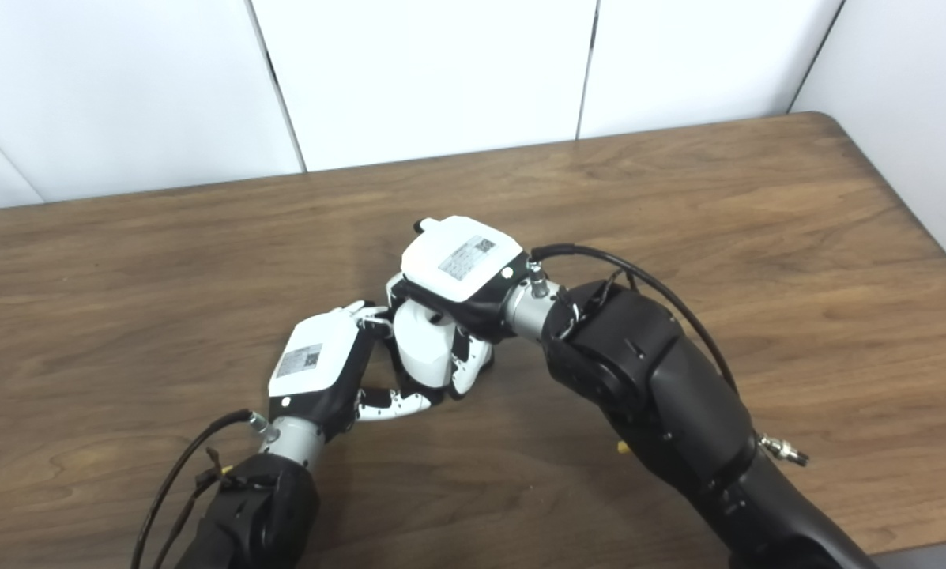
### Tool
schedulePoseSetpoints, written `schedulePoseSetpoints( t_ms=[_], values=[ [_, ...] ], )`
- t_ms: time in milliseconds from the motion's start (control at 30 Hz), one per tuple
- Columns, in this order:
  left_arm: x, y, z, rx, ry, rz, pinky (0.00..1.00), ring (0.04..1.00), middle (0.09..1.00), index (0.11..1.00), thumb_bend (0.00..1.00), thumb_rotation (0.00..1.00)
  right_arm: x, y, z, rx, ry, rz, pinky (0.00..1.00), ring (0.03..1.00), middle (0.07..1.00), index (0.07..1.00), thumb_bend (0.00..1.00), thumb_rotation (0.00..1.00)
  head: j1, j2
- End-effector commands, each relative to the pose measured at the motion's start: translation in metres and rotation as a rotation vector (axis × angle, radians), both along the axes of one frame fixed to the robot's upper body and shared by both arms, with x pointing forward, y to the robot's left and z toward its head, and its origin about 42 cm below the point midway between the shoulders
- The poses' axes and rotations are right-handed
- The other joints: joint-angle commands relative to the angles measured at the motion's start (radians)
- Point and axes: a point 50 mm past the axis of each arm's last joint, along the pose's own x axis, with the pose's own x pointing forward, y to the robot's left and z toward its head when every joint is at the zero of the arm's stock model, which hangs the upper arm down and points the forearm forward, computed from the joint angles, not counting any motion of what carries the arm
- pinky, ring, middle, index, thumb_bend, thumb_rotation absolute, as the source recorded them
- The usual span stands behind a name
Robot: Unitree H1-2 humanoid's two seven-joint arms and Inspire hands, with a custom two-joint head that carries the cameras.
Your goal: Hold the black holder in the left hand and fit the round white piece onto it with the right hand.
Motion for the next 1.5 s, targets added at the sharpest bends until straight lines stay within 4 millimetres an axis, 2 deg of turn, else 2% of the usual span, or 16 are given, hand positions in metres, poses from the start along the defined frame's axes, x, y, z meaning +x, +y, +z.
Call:
schedulePoseSetpoints(
  t_ms=[0, 333, 733, 933, 1300, 1467],
  values=[
    [-0.019, -0.008, -0.042, 0.075, 0.259, -0.070, 0.90, 0.902, 0.800, 0.486, 0.52, 0.05, 0.001, -0.001, 0.005, -0.029, 0.014, 0.007, 1.00, 0.745, 0.675, 0.663, 0.98, 0.26, 0.000, 0.002],
    [-0.018, -0.009, -0.040, 0.069, 0.266, -0.068, 0.90, 0.906, 0.801, 0.486, 0.52, 0.05, 0.002, 0.000, 0.009, -0.034, 0.032, 0.003, 0.99, 0.757, 0.714, 0.690, 1.00, 0.28, 0.000, 0.003],
    [-0.017, -0.009, -0.041, 0.075, 0.265, -0.070, 0.90, 0.903, 0.798, 0.486, 0.52, 0.05, 0.004, 0.002, 0.015, -0.081, 0.092, -0.006, 1.00, 0.881, 0.876, 0.801, 1.00, 0.32, -0.001, 0.000],
    [-0.016, -0.010, -0.042, 0.074, 0.268, -0.068, 0.90, 0.904, 0.800, 0.486, 0.52, 0.05, 0.007, 0.002, 0.017, -0.131, 0.135, -0.004, 1.00, 0.995, 0.990, 0.861, 1.00, 0.37, -0.001, -0.001],
    [-0.015, -0.011, -0.042, 0.075, 0.275, -0.065, 0.90, 0.908, 0.801, 0.486, 0.52, 0.05, 0.008, 0.000, 0.020, -0.151, 0.208, -0.016, 1.00, 1.000, 1.000, 0.967, 1.00, 0.42, 0.001, -0.002],
    [-0.015, -0.011, -0.042, 0.075, 0.271, -0.068, 0.90, 0.905, 0.799, 0.486, 0.52, 0.05, 0.008, -0.001, 0.022, -0.143, 0.237, -0.024, 1.00, 1.000, 1.000, 0.987, 1.00, 0.45, 0.002, -0.003]
  ],
)
